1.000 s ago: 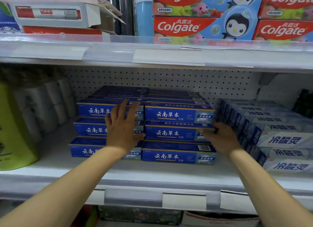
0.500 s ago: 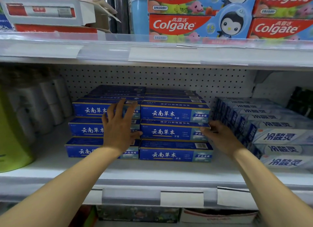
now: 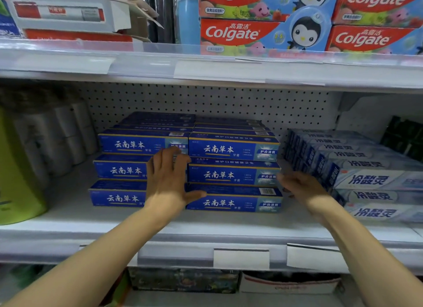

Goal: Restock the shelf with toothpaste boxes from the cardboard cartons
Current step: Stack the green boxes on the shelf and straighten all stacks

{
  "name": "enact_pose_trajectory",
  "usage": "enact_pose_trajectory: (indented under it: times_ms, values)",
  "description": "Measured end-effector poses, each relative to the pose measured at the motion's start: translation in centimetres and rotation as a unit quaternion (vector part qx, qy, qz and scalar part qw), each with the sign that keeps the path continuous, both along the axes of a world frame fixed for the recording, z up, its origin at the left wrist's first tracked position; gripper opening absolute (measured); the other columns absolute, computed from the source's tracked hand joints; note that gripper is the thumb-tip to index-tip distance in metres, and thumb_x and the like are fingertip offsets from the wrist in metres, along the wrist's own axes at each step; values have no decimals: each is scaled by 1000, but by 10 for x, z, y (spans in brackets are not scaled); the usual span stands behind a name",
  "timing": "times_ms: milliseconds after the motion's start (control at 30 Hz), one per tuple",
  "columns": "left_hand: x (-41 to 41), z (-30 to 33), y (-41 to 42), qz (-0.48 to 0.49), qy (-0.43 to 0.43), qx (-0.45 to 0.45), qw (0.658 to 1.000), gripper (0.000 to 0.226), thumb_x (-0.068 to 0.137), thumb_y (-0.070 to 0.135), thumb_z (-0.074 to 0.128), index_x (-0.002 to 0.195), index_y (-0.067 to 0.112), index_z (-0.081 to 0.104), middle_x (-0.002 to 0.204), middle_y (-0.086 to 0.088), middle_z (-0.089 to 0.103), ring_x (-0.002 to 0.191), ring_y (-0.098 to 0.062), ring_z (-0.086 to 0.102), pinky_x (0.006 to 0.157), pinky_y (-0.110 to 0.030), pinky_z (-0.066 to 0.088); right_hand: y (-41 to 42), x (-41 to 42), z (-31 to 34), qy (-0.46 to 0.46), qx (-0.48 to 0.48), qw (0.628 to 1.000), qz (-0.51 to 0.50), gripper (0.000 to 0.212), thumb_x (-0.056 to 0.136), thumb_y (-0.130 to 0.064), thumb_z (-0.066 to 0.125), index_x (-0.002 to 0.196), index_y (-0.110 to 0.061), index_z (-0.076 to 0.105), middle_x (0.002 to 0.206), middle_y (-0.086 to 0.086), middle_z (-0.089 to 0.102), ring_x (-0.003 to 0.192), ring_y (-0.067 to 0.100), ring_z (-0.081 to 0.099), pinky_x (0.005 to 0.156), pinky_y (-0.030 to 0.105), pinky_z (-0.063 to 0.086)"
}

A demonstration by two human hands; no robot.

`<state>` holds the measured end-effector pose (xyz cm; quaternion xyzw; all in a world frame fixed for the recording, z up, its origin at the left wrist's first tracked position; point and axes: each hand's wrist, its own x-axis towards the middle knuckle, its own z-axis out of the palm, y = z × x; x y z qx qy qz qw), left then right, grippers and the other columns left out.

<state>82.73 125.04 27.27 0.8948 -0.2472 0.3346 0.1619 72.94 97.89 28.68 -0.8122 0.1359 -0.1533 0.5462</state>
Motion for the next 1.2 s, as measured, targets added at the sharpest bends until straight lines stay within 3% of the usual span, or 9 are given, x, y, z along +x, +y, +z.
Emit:
enact_pose_trajectory:
  times_ms: [100, 200, 367, 500, 667, 833, 933, 1067, 1200]
  values:
    - [-4, -5, -2, 21, 23, -8, 999, 90, 32, 54, 90, 105, 10, 57, 112, -17, 52, 101, -40, 51, 80, -50, 45, 1, -6, -4, 52, -27, 997, 58, 6, 81, -15, 70, 83, -11, 66, 85, 6, 70, 79, 19, 62, 74, 29, 46]
    - [-4, -13, 0, 35, 17, 11, 999, 95, 27, 53, 90, 104, 9, 54, 106, -19, 54, 92, -42, 55, 67, -49, 49, -3, 1, -13, 68, -73, 995, 11, 25, 71, -17, 80, 90, -9, 64, 86, 6, 69, 81, 22, 63, 71, 30, 48]
    - [-3, -17, -1, 24, 27, 7, 999, 88, 32, 44, 93, 102, 5, 57, 103, -20, 54, 90, -41, 55, 64, -48, 51, -5, 7, -20, 72, -76, 994, -7, 30, 71, -22, 80, 92, -8, 63, 87, 4, 69, 81, 20, 64, 71, 32, 49]
    - [-6, -17, 0, 15, 38, -9, 999, 82, 43, 41, 91, 109, 5, 57, 112, -19, 51, 101, -40, 51, 73, -48, 48, 0, 5, -22, 54, -56, 997, -10, 26, 82, -22, 71, 99, -7, 58, 96, 8, 66, 81, 18, 60, 65, 26, 46]
    - [-12, -19, 20, 8, 15, -71, 997, 80, 45, 39, 91, 108, 5, 57, 108, -19, 53, 96, -41, 53, 71, -46, 49, 8, 2, -17, 8, -107, 989, -105, 46, 86, -32, 65, 122, -6, 52, 109, 9, 58, 92, 22, 53, 74, 28, 38]
    - [-10, -21, 52, 89, 10, -131, 987, 83, 46, 31, 92, 114, 2, 54, 118, -25, 48, 105, -46, 47, 81, -55, 45, 32, -3, -4, -52, -182, 971, -144, 39, 85, -25, 66, 116, -5, 52, 109, 14, 56, 88, 23, 51, 71, 25, 34]
    - [-7, -22, 69, 118, 33, -155, 980, 88, 50, 33, 91, 121, 0, 51, 126, -27, 43, 111, -48, 42, 85, -58, 42, 57, -4, 4, -60, -172, 976, -121, 36, 83, -22, 70, 112, -9, 55, 104, 9, 56, 89, 24, 55, 71, 25, 36]
    - [3, -19, 87, 145, 91, -185, 968, 96, 60, 40, 85, 136, 5, 37, 142, -25, 27, 127, -46, 28, 99, -59, 33, 95, 1, 8, -50, -238, 965, -102, 43, 79, -31, 73, 115, -16, 53, 125, 8, 48, 115, 27, 46, 86, 30, 42]
    - [20, -16, 105, 136, 172, -251, 943, 100, 66, 38, 82, 144, 12, 24, 150, -19, 19, 135, -39, 21, 108, -55, 26, 133, 10, 9, -56, -315, 945, -69, 57, 78, -33, 73, 127, -20, 49, 136, 2, 41, 131, 25, 30, 103, 35, 34]
